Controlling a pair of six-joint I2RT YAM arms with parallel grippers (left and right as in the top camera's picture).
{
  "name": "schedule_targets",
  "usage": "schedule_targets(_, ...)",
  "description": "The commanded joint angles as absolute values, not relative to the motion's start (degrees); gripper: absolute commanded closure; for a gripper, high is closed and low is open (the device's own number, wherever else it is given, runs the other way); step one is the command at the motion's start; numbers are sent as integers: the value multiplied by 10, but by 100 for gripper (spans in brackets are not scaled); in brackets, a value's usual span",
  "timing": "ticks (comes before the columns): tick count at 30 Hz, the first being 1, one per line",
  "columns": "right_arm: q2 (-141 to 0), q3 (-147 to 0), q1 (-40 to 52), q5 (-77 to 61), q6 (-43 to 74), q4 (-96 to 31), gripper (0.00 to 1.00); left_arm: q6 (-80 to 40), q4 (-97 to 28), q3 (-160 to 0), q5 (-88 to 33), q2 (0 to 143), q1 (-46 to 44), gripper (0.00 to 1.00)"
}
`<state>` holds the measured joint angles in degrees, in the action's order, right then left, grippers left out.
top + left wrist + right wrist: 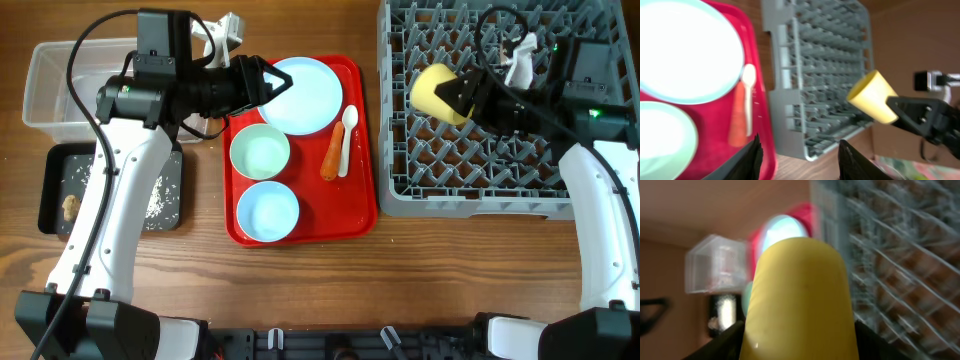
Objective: Sort waste into correct bins and load items into the dishwasher rack
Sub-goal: 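Place the yellow cup into the dish rack with the right gripper, then grasp the carrot on the red tray with the left gripper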
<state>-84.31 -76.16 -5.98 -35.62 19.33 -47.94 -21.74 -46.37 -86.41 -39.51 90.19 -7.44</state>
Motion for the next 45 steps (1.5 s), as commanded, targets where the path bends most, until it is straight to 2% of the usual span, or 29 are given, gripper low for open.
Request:
schedule_targets(1, -818, -811, -20, -150, 182, -590, 56, -214, -470, -866, -323, 901, -74, 50)
schedule_targets(3, -819, -820, 17, -67, 199, -668, 56, -214, -484, -865, -290, 901, -74, 49)
schedule_targets(7, -836, -820, 53, 1, 231, -724, 56, -214, -506, -865, -261, 905, -74, 49)
schedule_targets(17, -981, -820, 52, -76, 194, -712, 55, -214, -516, -865, -260, 909, -74, 50)
schedule_targets(18, -995, -820, 52, -80, 194, -712, 47, -214, -516, -865, -260, 909, -74, 50)
schedule_targets(19, -1000, -820, 52, -80, 195, -712, 35, -214, -515, -865, -260, 909, -74, 50)
schedule_targets(20, -1000, -821, 52, -80, 195, -710, 16, -214, -516, -865, -260, 909, -74, 50)
schedule_targets(21, -997, -835, 51, -95, 190, -714, 7, -214, -516, -865, -260, 909, -74, 49)
schedule_targets(22, -997, -859, 50, -114, 179, -725, 3, -209, -516, -865, -260, 909, -75, 43)
schedule_targets(24, -995, -941, 49, -115, 169, -753, 2, -180, -517, -865, -228, 913, -86, 38)
schedule_targets(28, -992, -1075, 49, -118, 152, -796, 2, -180, -519, -863, -162, 926, -125, 36)
schedule_targets(32, -989, -1087, 49, -117, 150, -800, 2, -135, -509, -863, -131, 953, -183, 29)
schedule_targets(35, -989, -1087, 49, -114, 148, -797, 2, -119, -472, -863, -24, 1015, -259, 23)
schedule_targets(40, -989, -1086, 49, -102, 135, -808, 2, -60, -433, -864, 46, 1128, -344, 23)
schedule_targets(45, -989, -1086, 49, -102, 136, -807, 2, -64, -430, -864, 46, 1167, -352, 25)
